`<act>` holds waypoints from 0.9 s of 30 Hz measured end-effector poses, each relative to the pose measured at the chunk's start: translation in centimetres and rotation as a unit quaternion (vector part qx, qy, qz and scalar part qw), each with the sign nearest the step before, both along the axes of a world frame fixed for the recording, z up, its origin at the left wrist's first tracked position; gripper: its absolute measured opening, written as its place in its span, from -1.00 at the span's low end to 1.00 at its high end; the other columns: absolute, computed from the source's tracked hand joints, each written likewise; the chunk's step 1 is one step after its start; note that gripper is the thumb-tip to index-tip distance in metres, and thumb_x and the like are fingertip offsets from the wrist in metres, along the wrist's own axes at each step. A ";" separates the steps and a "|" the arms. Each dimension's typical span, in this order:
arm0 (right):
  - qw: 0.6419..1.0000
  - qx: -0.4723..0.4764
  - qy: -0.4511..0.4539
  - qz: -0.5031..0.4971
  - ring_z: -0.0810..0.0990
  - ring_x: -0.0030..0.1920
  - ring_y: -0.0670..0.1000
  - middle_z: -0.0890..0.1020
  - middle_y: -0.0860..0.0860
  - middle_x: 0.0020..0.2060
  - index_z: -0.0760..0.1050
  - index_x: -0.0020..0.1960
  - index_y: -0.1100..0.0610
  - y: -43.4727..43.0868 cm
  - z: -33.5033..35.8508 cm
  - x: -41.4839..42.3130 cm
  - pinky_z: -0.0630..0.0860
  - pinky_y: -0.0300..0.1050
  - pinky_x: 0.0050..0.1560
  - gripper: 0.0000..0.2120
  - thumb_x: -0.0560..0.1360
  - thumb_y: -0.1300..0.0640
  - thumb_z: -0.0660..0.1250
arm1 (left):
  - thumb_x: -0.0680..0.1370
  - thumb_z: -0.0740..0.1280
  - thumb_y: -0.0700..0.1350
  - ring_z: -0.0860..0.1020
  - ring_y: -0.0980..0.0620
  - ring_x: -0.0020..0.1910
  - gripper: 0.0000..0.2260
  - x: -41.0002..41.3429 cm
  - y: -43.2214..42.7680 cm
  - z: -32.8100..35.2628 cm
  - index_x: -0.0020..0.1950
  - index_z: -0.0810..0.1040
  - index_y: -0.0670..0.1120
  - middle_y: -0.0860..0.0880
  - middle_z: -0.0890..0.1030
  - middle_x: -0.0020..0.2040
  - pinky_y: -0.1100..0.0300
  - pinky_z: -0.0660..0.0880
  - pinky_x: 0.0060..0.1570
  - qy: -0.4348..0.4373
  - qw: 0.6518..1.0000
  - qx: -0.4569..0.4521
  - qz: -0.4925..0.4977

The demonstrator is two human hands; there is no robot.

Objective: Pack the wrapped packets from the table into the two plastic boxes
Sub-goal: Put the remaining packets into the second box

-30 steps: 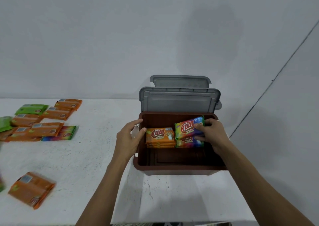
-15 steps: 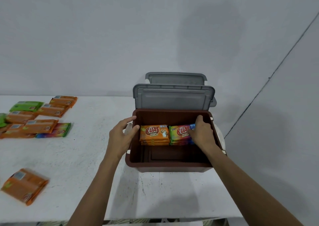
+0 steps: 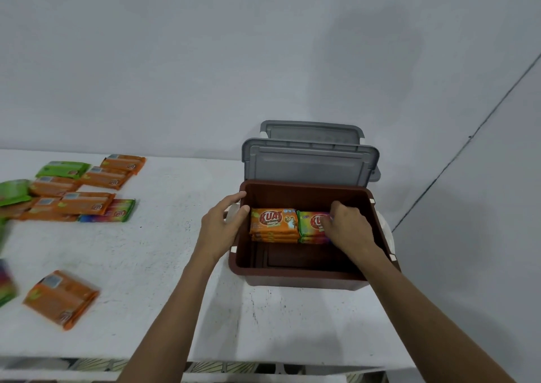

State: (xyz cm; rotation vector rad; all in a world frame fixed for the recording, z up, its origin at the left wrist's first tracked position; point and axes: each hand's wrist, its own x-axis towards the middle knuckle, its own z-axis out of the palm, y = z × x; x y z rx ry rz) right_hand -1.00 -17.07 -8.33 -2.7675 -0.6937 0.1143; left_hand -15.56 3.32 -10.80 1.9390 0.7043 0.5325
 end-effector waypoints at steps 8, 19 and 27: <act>0.992 0.110 0.041 0.052 0.59 -0.04 0.03 0.61 0.00 -0.11 0.53 -0.03 0.08 4.0 2.5 -4.7 0.50 -0.11 -0.13 -0.82 0.55 -0.04 0.34 | 0.57 0.30 0.08 0.54 0.17 0.11 -0.65 -5.3 4.1 0.3 0.35 0.45 0.13 0.12 0.54 0.26 0.26 0.49 0.04 0.051 0.996 0.001 -0.074; 0.963 0.193 0.058 0.179 0.55 0.11 -0.02 0.63 -0.04 0.08 0.53 0.08 0.03 18.1 3.0 -16.9 0.50 -0.03 0.13 -0.79 0.57 -0.08 0.30 | 0.58 0.30 0.03 0.54 0.19 0.10 -0.73 -21.4 16.4 -1.3 0.27 0.54 0.06 0.14 0.57 0.20 0.30 0.44 0.02 0.106 0.991 0.071 0.037; 0.940 0.103 0.159 0.282 0.51 0.18 -0.02 0.57 -0.05 0.17 0.47 0.22 -0.01 27.2 -1.2 -25.8 0.45 -0.11 0.12 -0.66 0.55 -0.18 0.28 | 0.54 0.36 -0.06 0.42 -0.14 0.34 -0.76 -29.3 24.0 -4.4 0.19 0.59 -0.06 -0.20 0.54 0.26 -0.09 0.37 0.26 0.191 0.950 0.153 0.194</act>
